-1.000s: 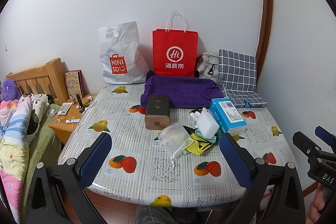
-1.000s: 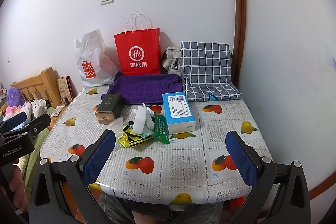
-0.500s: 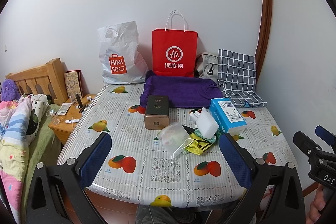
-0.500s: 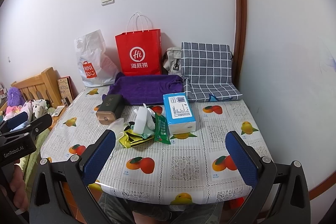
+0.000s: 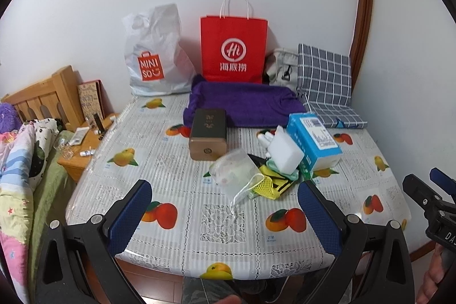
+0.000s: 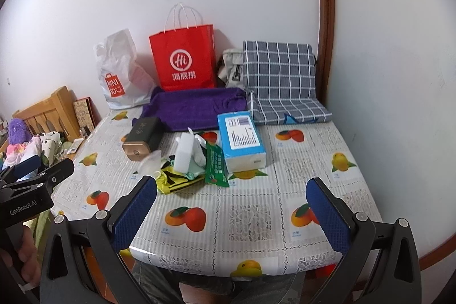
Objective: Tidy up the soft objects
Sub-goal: 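Grasp the white mesh bag with the left tool while the right tool grasps the white sponge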
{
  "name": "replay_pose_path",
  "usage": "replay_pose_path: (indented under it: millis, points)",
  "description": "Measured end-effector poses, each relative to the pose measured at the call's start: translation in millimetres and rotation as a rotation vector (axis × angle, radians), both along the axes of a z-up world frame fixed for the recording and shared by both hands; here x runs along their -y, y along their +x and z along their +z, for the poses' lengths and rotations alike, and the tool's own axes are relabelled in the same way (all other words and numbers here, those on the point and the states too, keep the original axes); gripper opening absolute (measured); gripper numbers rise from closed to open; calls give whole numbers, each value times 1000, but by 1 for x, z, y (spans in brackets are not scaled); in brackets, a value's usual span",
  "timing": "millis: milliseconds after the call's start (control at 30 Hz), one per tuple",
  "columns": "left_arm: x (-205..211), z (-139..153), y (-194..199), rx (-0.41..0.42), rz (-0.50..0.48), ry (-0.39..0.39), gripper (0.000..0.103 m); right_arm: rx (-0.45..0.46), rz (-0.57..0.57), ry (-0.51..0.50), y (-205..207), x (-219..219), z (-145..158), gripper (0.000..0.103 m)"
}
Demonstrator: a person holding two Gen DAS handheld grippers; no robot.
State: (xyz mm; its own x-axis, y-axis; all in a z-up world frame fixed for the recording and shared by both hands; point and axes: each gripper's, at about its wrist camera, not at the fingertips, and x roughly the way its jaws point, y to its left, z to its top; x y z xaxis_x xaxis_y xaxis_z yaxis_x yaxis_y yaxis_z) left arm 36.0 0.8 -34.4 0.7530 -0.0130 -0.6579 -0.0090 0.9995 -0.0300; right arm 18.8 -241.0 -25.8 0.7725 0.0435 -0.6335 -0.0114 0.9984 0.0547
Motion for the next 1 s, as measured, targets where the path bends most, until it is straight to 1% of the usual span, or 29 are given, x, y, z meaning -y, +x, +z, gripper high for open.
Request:
replay_pose_path:
  millis: [133, 200, 300, 433, 600, 733, 867, 1000]
  points:
    - [1, -19, 15, -41, -12, 8, 103, -25, -5, 9, 11, 3, -15, 103]
    - [3, -29, 21, -59, -19, 10, 99, -32, -7, 10, 16, 4, -23, 103]
    - [5, -47, 34, -87, -15, 15, 97, -55, -7, 17, 25, 6, -37, 103]
    - [7, -70, 50, -135, -28, 7, 97, -100, -14, 25, 41, 11, -58, 103]
    - [8, -96, 70, -172, -28, 22, 97, -144, -14, 48, 58, 17, -84, 103]
    - [3, -109, 85, -196, -33, -36, 97, -173, -6, 72, 72, 20, -99, 102]
    - [0, -120, 102, -208, -48, -114, 96, -164, 7, 87, 80, 22, -105, 101]
    - [1, -133, 122, -226, -58, -171, 96, -162, 28, 95, 87, 22, -111, 101]
